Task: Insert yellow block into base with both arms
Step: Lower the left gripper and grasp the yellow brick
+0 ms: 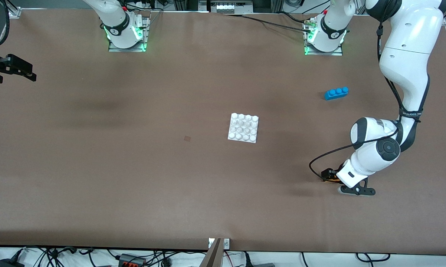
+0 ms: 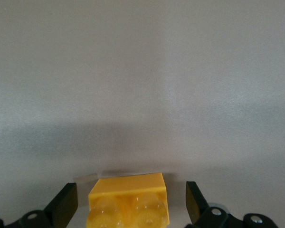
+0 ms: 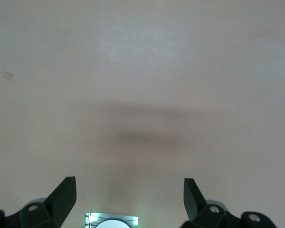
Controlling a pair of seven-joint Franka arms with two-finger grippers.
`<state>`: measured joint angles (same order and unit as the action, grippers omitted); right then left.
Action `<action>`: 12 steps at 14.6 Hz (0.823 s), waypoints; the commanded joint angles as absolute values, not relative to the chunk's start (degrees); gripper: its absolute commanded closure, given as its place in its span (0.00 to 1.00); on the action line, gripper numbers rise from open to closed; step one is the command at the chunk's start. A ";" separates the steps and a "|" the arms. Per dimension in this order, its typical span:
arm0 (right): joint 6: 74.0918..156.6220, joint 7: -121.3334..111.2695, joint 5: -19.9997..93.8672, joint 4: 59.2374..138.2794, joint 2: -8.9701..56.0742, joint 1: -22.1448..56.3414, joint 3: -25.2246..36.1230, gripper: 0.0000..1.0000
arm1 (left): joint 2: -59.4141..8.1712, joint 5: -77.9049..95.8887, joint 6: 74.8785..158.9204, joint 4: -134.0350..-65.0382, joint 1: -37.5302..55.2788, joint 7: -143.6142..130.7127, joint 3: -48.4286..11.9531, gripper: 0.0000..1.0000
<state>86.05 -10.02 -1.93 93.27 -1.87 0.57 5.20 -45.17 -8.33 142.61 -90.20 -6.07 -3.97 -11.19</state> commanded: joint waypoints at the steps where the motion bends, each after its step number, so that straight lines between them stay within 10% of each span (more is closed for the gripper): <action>1: 85.17 -10.20 -0.97 93.16 -2.02 1.05 5.71 0.00 | -45.79 -9.84 143.44 -89.65 -6.33 -3.96 -11.34 0.00; 12: 85.17 -10.11 -0.88 92.64 -0.53 0.79 6.06 0.00 | -45.53 -10.11 143.00 -90.18 -6.50 -1.93 -11.25 0.01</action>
<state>85.94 -10.01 -1.69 93.27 -0.72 1.09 5.84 -45.52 -8.58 142.90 -90.21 -6.10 -2.95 -11.14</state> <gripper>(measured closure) 0.000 0.004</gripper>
